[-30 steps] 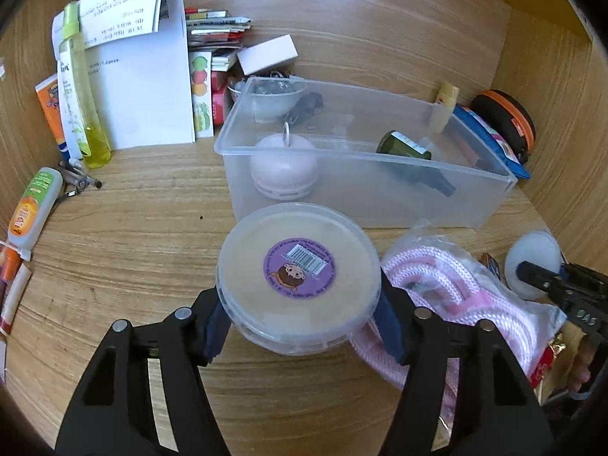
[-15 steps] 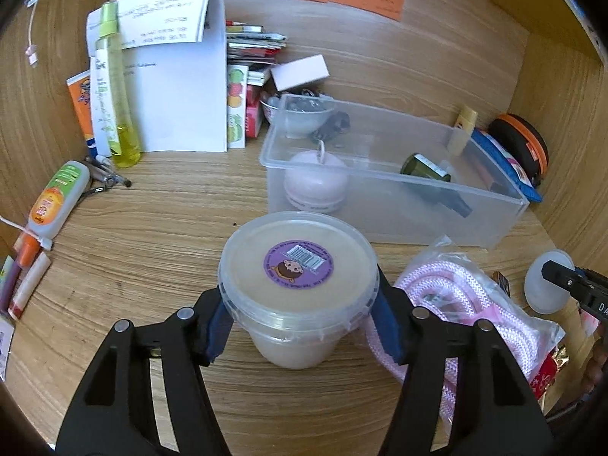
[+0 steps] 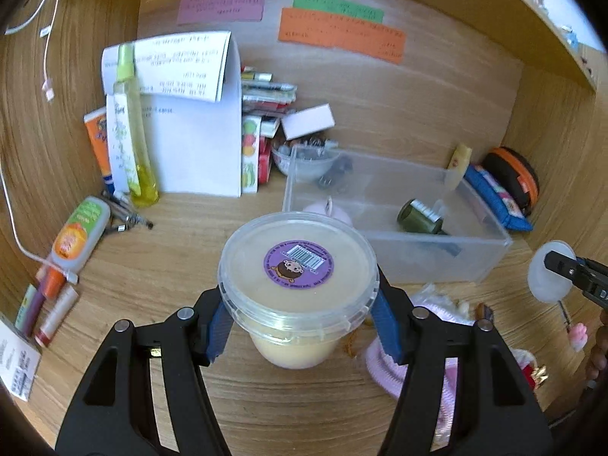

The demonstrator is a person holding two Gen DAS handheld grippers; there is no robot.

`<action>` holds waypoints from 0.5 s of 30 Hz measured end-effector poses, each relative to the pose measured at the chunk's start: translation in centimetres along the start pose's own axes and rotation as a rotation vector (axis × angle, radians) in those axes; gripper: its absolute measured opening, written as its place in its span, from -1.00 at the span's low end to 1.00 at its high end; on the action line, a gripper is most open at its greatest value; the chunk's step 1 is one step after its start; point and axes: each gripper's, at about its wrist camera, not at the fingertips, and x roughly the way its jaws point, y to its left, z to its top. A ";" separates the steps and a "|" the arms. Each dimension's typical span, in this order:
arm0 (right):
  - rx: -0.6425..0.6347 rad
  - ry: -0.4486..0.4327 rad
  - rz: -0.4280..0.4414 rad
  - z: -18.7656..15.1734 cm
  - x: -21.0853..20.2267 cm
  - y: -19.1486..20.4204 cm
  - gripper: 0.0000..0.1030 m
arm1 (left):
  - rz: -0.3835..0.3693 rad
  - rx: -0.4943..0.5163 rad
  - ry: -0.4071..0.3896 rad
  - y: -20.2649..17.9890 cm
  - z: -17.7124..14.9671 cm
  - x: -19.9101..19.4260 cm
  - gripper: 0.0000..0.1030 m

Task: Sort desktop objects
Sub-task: 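Carry the cream tub and white tape roll over the clear box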

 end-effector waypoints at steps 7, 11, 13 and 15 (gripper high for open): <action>-0.011 -0.047 0.047 2.0 -0.3 0.6 -0.48 | -0.030 -0.003 -0.030 -0.4 1.8 -0.7 0.23; -0.022 -0.066 0.069 3.3 -0.1 1.3 -0.48 | -0.055 0.021 -0.031 -0.8 3.2 -0.6 0.23; -0.024 -0.071 0.091 4.0 0.2 1.5 -0.48 | -0.063 0.041 -0.028 -1.1 4.0 -0.5 0.23; -0.029 -0.075 0.106 4.8 0.7 1.6 -0.48 | -0.071 0.066 -0.024 -1.5 4.9 -0.3 0.23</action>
